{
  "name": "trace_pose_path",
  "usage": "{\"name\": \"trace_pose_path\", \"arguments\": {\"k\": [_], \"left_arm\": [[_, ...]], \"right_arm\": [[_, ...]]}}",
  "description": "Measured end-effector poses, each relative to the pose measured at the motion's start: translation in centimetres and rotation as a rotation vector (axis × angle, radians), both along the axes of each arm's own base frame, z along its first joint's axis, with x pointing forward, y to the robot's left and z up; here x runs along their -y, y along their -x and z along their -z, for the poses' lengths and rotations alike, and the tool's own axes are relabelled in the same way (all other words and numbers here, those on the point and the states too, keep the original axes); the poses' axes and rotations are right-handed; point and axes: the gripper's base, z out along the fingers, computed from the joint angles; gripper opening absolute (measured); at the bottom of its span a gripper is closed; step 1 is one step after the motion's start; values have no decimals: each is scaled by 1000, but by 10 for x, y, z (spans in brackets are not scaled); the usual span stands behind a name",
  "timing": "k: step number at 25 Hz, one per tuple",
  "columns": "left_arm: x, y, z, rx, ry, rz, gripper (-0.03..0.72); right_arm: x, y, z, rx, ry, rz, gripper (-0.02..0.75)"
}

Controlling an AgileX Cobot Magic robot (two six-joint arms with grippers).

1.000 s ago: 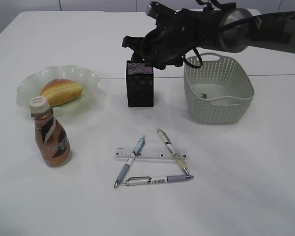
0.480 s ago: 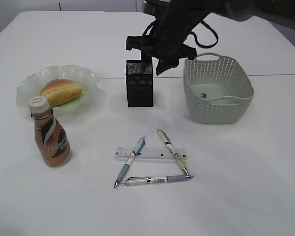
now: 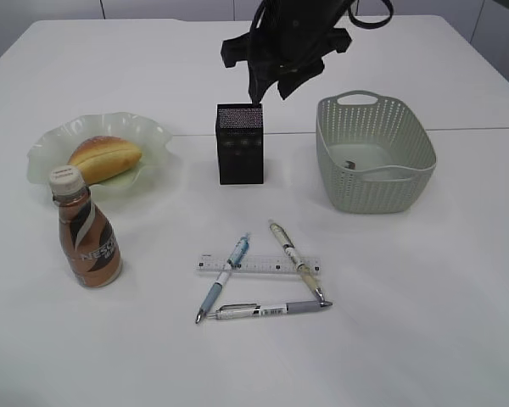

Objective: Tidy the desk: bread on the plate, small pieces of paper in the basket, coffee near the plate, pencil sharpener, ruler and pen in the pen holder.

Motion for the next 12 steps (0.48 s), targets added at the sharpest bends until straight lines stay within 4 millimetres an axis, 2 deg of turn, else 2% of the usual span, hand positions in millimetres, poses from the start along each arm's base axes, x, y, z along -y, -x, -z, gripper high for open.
{"name": "trace_pose_path", "arguments": {"k": [3,5,12], "left_arm": [[0,0,0,0,0,0,433],[0,0,0,-2,0,0,433],[0,0,0,-2,0,0,433]], "right_arm": [[-7,11,-8,21,36,-43,328],[-11,21,-5,8,78,-74,328],[-9,55,35,-163,181,-187,327]]}}
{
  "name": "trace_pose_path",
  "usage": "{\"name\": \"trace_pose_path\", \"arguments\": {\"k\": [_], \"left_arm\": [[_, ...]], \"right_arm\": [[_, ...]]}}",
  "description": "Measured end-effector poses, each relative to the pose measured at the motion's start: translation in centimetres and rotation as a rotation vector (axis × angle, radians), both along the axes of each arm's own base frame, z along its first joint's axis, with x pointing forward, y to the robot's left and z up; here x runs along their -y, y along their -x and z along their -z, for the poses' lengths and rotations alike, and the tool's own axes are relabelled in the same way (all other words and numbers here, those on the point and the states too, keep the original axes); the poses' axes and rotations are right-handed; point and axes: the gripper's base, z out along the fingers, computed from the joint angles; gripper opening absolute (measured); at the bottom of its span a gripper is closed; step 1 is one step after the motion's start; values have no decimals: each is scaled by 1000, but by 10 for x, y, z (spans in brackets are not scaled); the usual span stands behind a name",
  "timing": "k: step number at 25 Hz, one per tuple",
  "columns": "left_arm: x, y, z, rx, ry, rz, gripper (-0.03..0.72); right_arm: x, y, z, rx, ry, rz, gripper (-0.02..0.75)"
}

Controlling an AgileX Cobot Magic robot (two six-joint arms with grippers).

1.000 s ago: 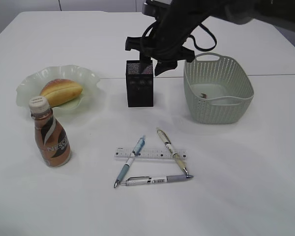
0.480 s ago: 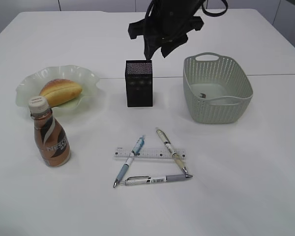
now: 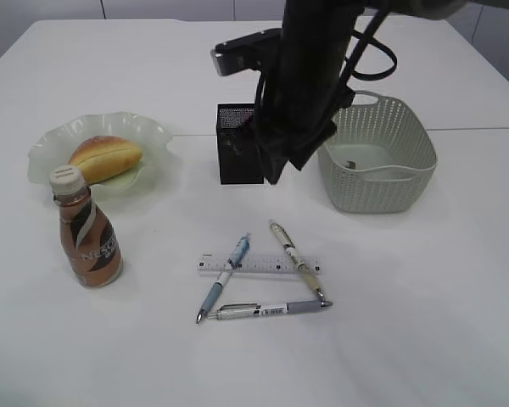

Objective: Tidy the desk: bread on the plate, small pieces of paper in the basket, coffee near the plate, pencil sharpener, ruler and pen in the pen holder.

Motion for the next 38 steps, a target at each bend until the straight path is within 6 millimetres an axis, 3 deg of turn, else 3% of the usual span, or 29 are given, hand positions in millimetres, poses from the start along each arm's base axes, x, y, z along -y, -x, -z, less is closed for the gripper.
{"name": "trace_pose_path", "arguments": {"k": [8,14,18,25,38], "left_arm": [[0,0,0,-1,-5,1,433],[0,1,1,-12,-7,3,433],[0,2,1,-20,-7,4,433],[-1,2,1,-22,-13,6,433],[-1,2,1,-22,-13,6,433]], "right_arm": [[15,31,15,-86,71,-212,323],[16,35,24,-65,161,-619,323],[11,37,25,-56,151,-752,323],[-6,28,58,-29,181,-858,365],[-24,26,93,-47,96,-967,398]]}}
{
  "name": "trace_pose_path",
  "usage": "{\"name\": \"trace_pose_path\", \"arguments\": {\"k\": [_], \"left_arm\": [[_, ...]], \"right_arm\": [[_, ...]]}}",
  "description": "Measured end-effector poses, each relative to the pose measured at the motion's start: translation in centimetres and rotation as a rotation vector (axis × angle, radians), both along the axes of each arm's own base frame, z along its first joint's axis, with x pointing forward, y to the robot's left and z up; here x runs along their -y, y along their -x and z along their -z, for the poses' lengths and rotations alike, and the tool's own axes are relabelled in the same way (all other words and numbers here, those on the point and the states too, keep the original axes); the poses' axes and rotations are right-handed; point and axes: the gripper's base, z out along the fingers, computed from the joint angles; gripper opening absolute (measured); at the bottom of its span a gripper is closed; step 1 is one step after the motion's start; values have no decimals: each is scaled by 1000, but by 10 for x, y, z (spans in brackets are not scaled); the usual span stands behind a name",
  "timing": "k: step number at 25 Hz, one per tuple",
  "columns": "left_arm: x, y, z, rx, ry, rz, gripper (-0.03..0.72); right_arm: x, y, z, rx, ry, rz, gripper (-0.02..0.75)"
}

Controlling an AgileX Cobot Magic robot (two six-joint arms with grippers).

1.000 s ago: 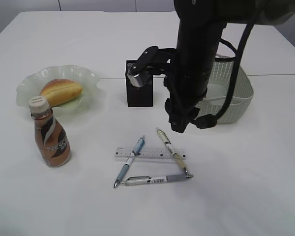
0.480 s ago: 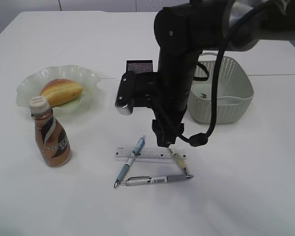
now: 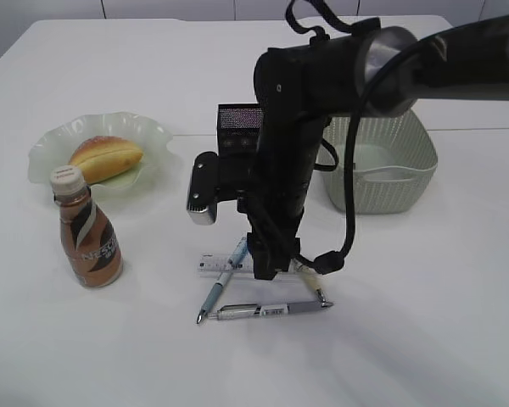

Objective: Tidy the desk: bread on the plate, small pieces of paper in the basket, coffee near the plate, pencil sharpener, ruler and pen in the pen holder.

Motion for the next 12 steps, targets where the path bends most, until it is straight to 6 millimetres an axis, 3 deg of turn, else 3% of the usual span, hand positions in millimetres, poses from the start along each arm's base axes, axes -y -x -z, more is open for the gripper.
{"name": "trace_pose_path", "arguments": {"k": [5,12], "left_arm": [[0,0,0,4,0,-1,433],[0,-4,-2,48,0,-6,433]], "right_arm": [[-4,-7,15,6,-3,3,414],[-10,-15,17,35,-28,17,424]]}}
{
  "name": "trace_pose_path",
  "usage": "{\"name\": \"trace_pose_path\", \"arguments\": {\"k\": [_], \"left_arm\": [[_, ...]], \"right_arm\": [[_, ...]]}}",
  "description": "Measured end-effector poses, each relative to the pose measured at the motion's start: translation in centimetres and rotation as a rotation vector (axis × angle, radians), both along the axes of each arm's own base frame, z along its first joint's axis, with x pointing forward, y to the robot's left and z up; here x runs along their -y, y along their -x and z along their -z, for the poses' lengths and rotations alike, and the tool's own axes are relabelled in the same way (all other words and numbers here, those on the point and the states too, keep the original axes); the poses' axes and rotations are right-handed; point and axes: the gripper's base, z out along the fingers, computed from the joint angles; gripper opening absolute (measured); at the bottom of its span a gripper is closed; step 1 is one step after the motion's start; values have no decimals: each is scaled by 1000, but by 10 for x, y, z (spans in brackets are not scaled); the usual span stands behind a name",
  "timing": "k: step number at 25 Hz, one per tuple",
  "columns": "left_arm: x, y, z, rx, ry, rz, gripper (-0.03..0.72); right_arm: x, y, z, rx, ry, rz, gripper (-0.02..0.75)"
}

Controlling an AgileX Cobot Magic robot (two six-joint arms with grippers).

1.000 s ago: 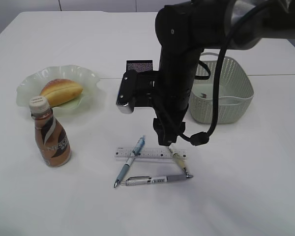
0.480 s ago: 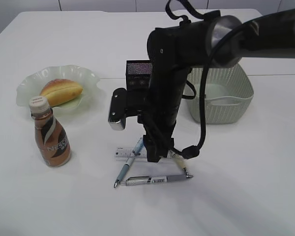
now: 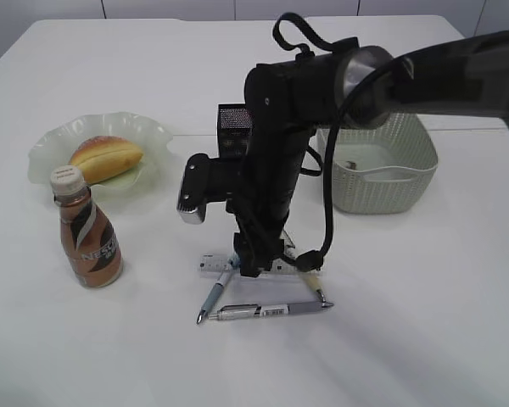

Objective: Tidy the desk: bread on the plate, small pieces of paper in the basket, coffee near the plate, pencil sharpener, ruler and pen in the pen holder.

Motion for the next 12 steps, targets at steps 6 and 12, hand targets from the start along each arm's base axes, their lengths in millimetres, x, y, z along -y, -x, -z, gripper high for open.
{"name": "trace_pose_path", "arguments": {"k": [6,12], "left_arm": [[0,-2,-1,20,0,-3,433],[0,-2,-1,22,0,-3,433]], "right_arm": [[-2,-1,13,-29,4,11,426],[2,-5,15,-26,4,23,426]]}}
